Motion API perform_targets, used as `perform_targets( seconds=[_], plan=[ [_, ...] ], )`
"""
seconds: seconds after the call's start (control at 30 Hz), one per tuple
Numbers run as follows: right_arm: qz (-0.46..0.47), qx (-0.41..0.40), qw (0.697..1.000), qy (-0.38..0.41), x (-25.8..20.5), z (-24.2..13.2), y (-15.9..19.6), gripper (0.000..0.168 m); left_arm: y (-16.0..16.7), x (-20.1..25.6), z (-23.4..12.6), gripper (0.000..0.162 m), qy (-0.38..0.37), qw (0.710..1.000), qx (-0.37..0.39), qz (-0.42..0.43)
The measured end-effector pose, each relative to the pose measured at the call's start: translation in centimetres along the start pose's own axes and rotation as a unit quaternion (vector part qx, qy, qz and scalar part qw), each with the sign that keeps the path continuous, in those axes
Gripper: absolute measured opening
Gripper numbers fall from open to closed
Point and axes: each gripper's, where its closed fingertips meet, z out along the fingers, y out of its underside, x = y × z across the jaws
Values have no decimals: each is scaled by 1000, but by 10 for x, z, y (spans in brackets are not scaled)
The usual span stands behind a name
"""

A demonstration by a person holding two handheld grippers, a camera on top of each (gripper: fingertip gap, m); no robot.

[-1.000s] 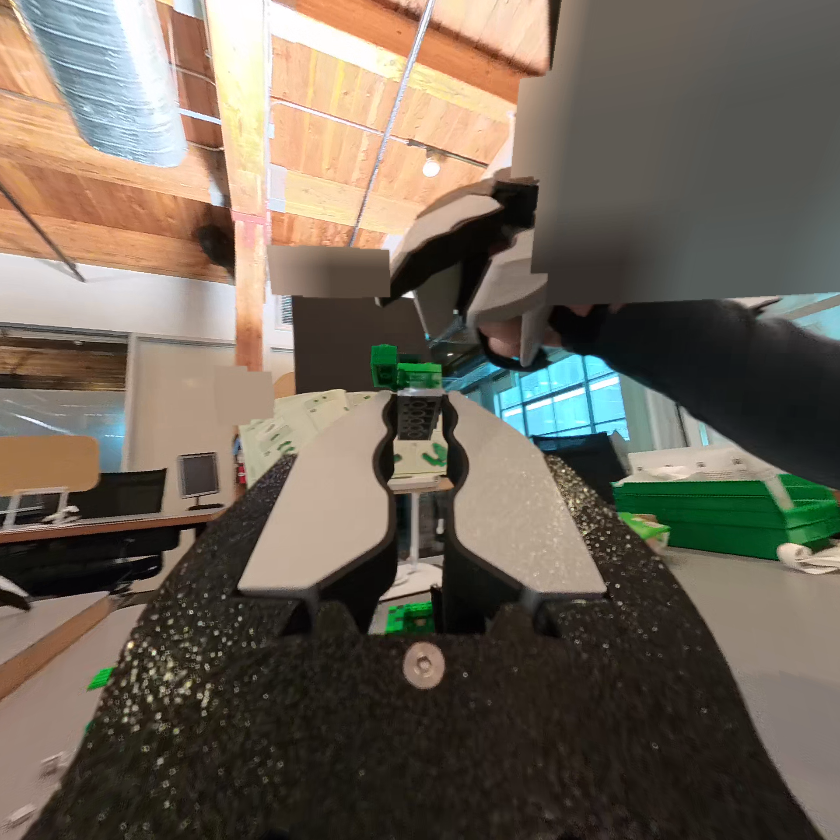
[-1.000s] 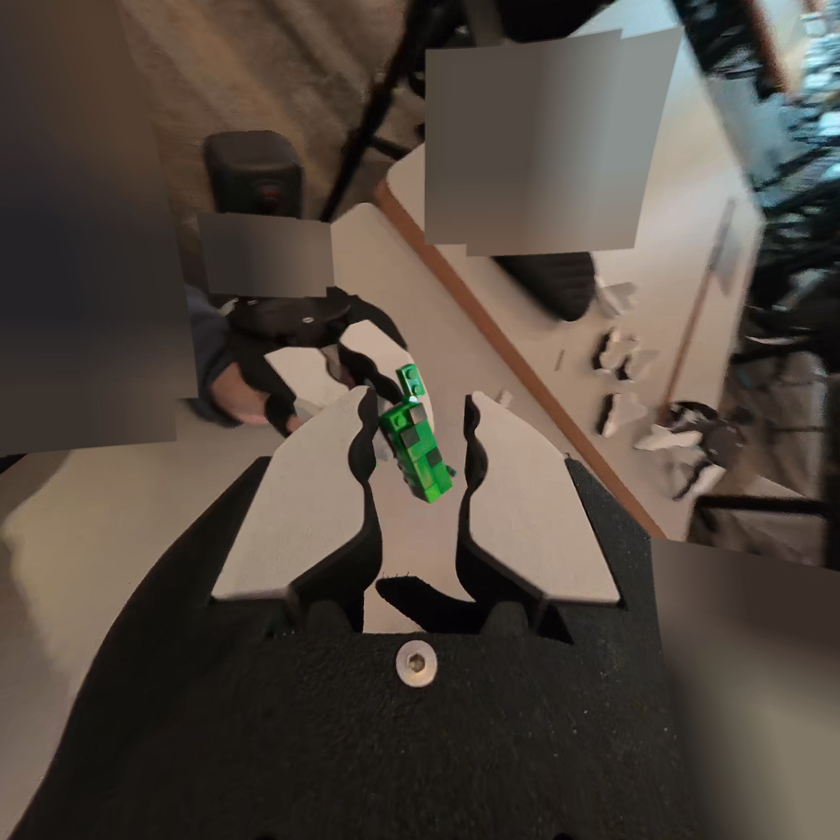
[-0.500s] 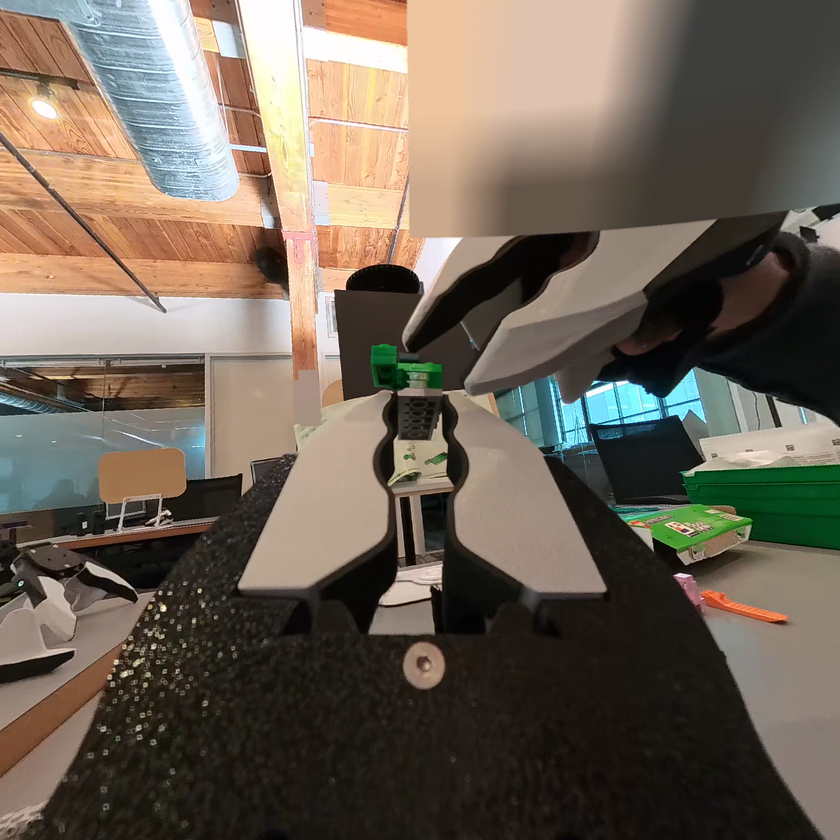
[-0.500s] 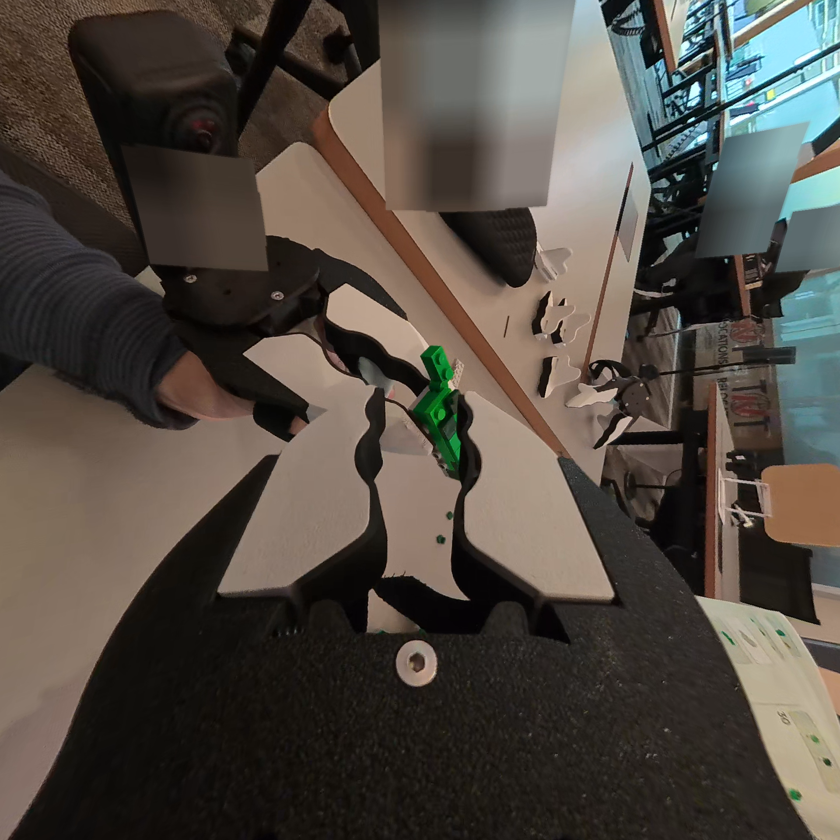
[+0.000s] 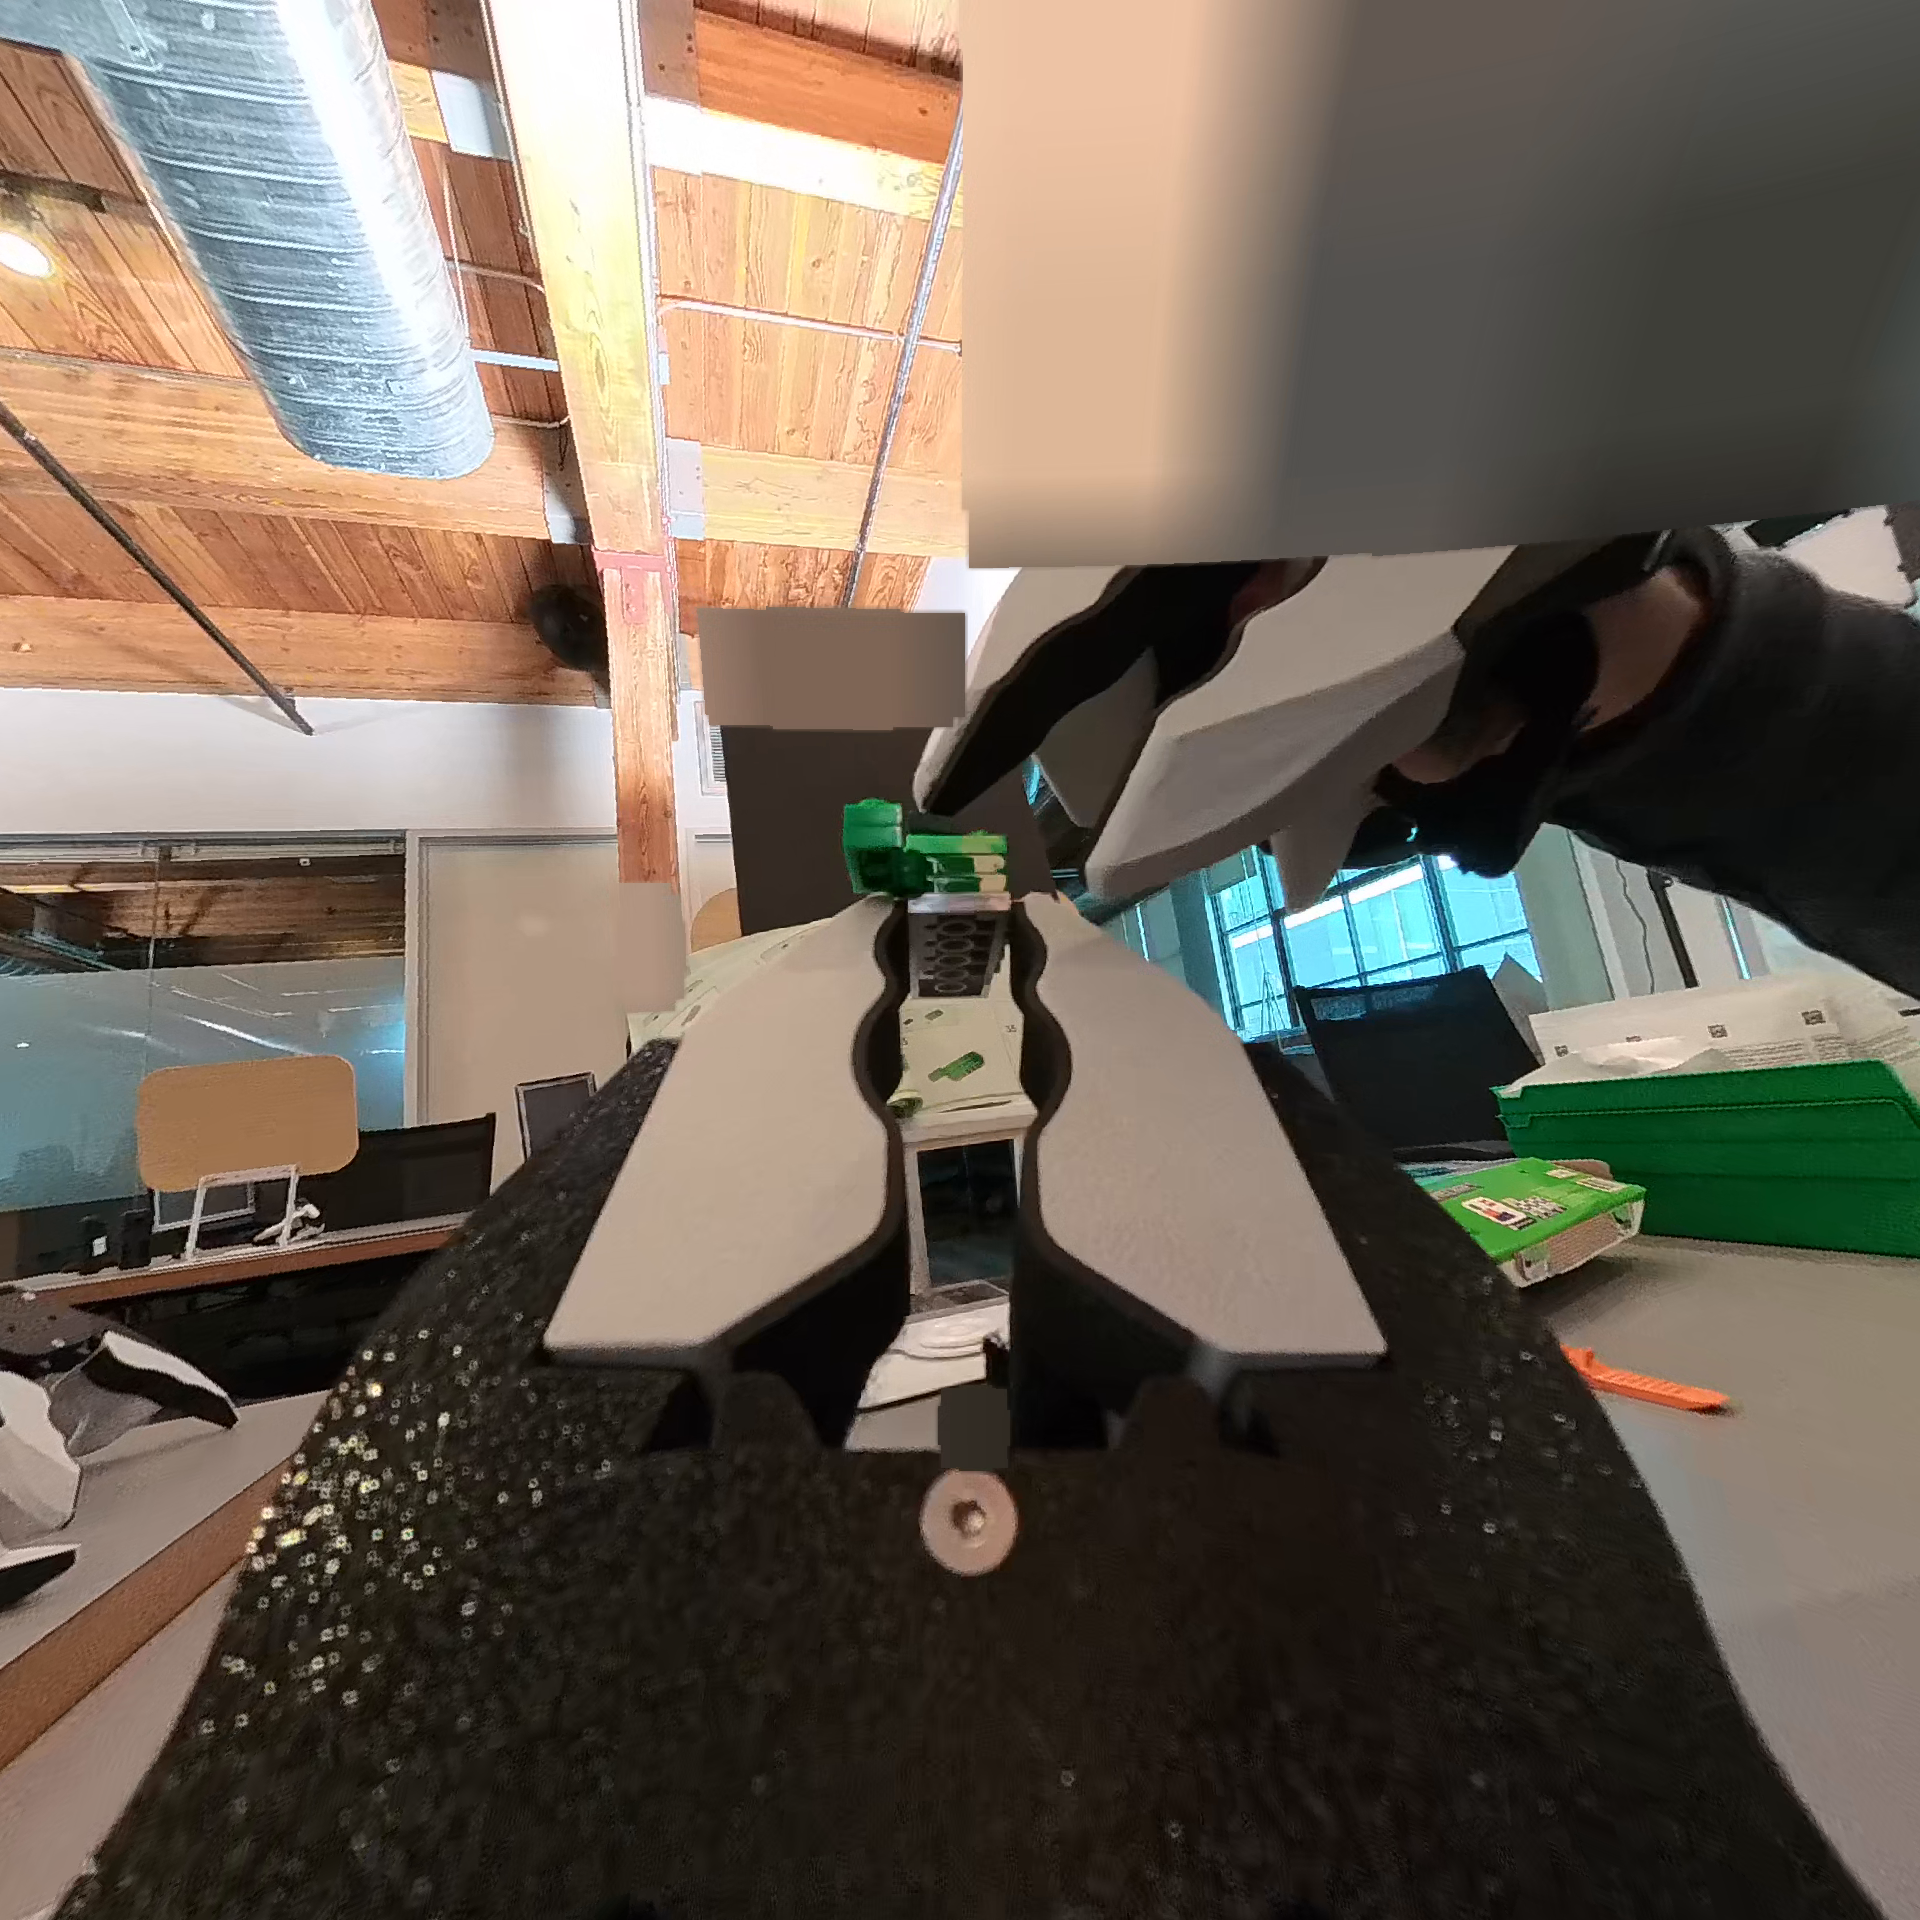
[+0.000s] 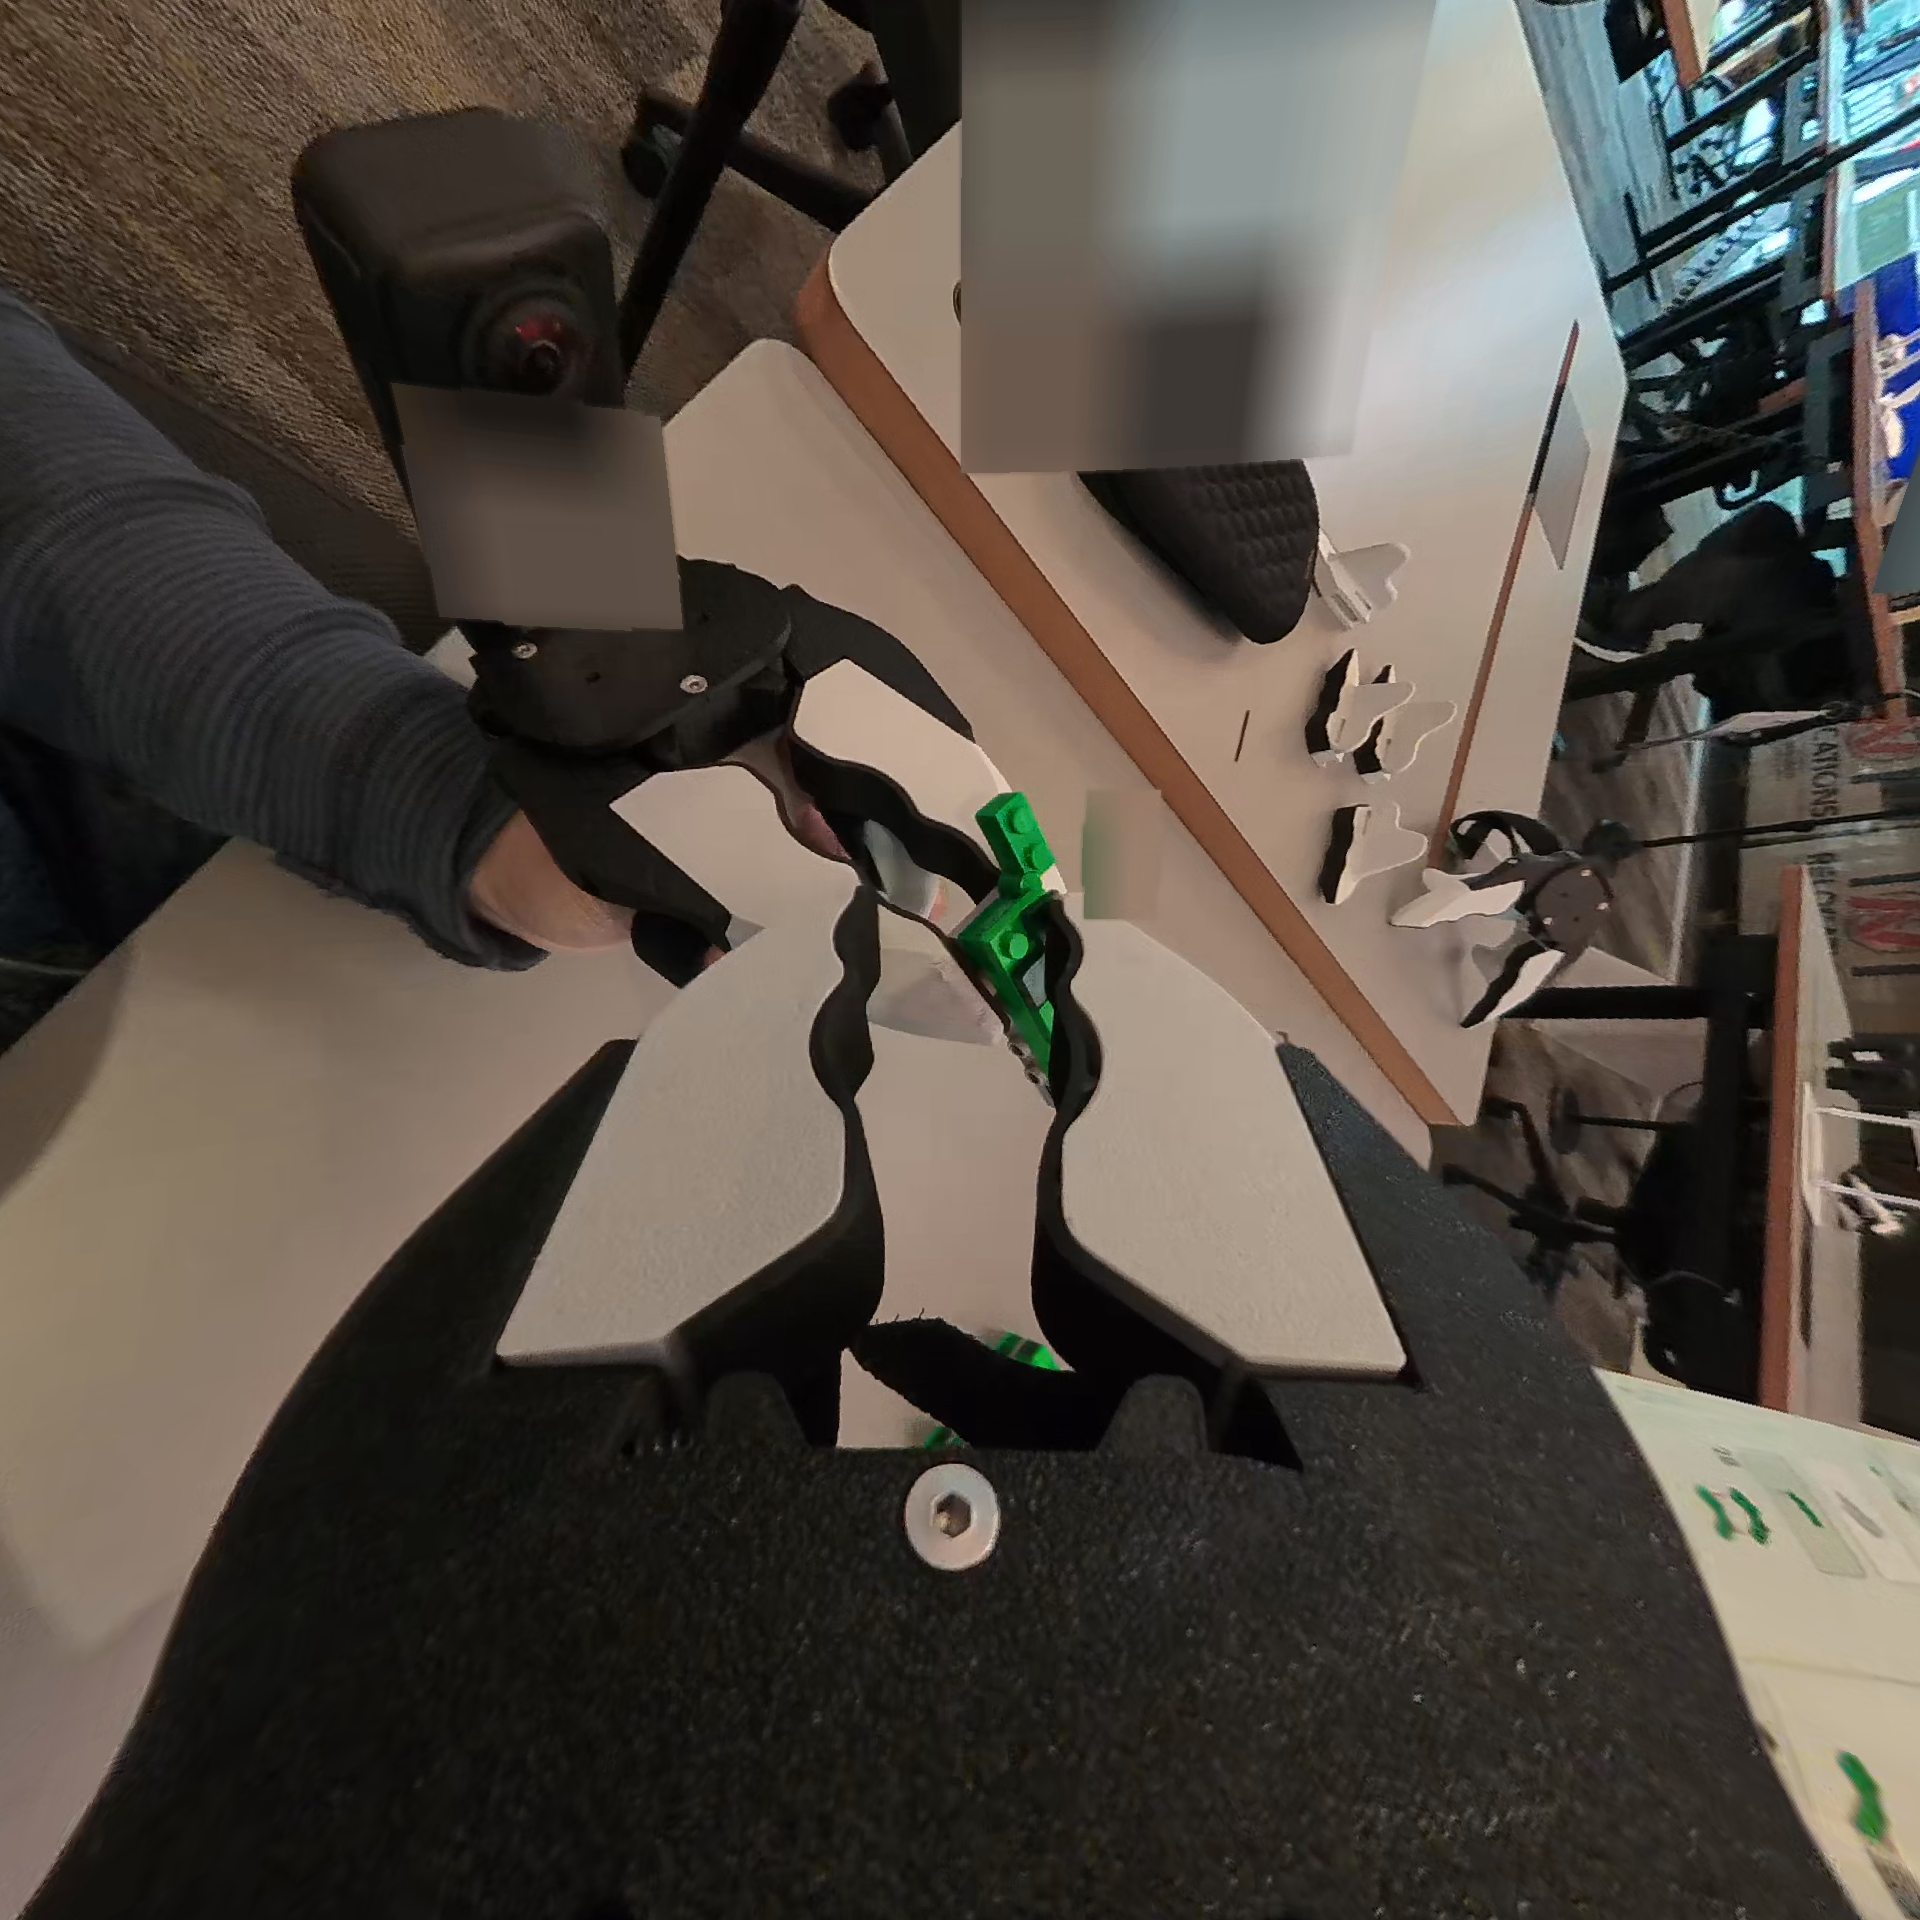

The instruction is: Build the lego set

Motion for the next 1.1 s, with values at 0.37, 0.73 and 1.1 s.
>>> perform_targets(
  seconds=[0.37, 0.73, 1.1],
  plan=[
    [16, -6, 998, -55, -3, -7, 0, 25, -3, 7, -1, 18, 22, 1000, 6, 5],
    [-10, -66, 988, -136, -8, -14, 3, 23, -2, 14, 0, 18, 44, 999, 0, 22],
    [-18, -101, 978, -181, -6, -13, 6, 24, 1, 11, 0, 18, 47, 999, -6, -3]
  ],
)
